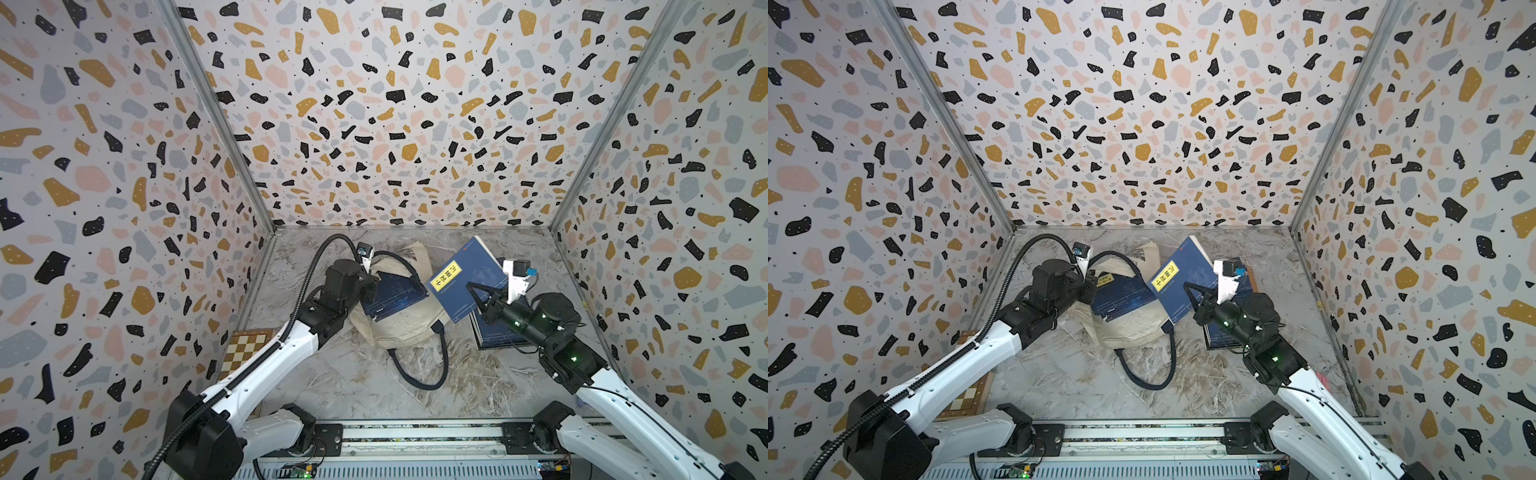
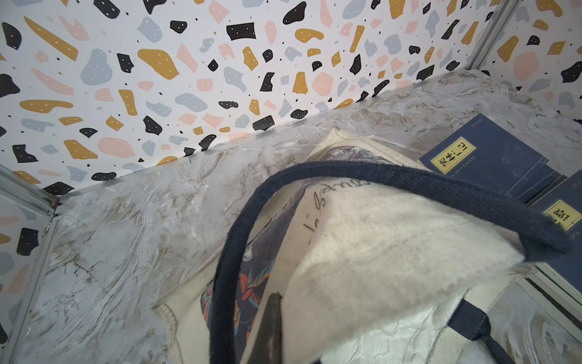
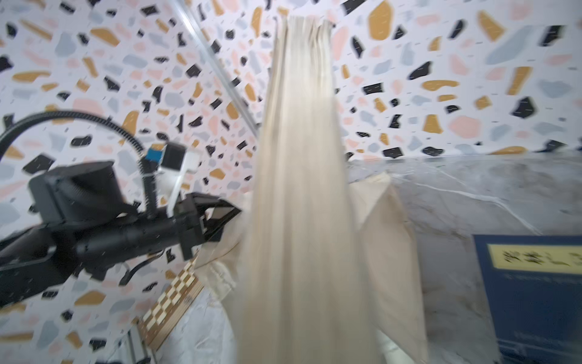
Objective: Take out the books from the canvas bag
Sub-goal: Place the book on the book.
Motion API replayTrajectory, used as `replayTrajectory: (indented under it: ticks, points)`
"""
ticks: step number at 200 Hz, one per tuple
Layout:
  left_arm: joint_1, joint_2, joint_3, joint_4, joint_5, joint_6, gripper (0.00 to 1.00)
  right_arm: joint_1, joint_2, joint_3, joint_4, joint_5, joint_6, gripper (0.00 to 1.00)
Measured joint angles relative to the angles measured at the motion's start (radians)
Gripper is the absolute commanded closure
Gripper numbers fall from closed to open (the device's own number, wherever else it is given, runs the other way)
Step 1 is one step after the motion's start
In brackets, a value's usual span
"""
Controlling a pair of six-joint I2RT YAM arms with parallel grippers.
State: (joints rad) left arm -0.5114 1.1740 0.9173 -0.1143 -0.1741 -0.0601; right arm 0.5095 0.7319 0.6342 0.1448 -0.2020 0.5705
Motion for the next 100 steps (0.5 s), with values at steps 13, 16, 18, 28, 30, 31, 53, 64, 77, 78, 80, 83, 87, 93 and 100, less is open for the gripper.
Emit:
replayTrajectory:
  ticks: [13,16,18,28,30,31,53,64,77,78,80,83,87,93,100]
  points:
    - [0.000,0.000,0.000,-0.003,0.000,-0.003,1.00,-0.084,-0.040,-0.045,-0.017,0.006,0.046,1.00]
    - [0.000,0.000,0.000,-0.003,0.001,-0.003,1.00,-0.104,-0.047,-0.054,-0.021,0.005,0.056,1.00]
    - [0.000,0.000,0.000,-0.004,0.001,-0.003,1.00,-0.118,-0.051,-0.060,-0.023,0.004,0.062,1.00]
    - [0.000,0.000,0.000,-0.007,0.000,-0.004,1.00,-0.187,-0.063,-0.090,-0.038,-0.008,0.099,1.00]
    - [0.000,0.000,0.000,-0.007,0.000,-0.004,1.00,-0.203,-0.064,-0.096,-0.040,-0.011,0.106,1.00]
    - [0.000,0.000,0.000,-0.007,0.001,-0.004,1.00,-0.208,-0.065,-0.098,-0.041,-0.013,0.106,1.00]
    - [0.000,0.000,0.000,-0.013,0.001,-0.004,1.00,-0.360,-0.064,-0.156,-0.069,-0.075,0.174,1.00]
    - [0.000,0.000,0.000,-0.014,0.001,-0.005,1.00,-0.427,-0.060,-0.183,-0.075,-0.115,0.200,1.00]
    - [0.000,0.000,0.000,-0.016,0.001,-0.005,1.00,-0.492,-0.047,-0.210,-0.076,-0.163,0.225,1.00]
    - [0.000,0.000,0.000,-0.016,0.001,-0.005,1.00,-0.499,-0.045,-0.213,-0.075,-0.168,0.228,1.00]
    - [0.000,0.000,0.000,-0.016,0.001,-0.005,1.00,-0.505,-0.043,-0.216,-0.075,-0.174,0.230,1.00]
    - [0.000,0.000,0.000,-0.016,0.001,-0.005,1.00,-0.518,-0.039,-0.222,-0.074,-0.183,0.236,1.00]
    - [0.000,0.000,0.000,-0.017,0.001,-0.005,1.00,-0.533,-0.034,-0.230,-0.071,-0.197,0.241,1.00]
    - [0.000,0.000,0.000,-0.017,0.001,-0.005,1.00,-0.552,-0.025,-0.243,-0.066,-0.215,0.251,1.00]
    - [0.000,0.000,0.000,-0.017,0.001,-0.005,1.00,-0.568,-0.017,-0.260,-0.063,-0.231,0.260,1.00]
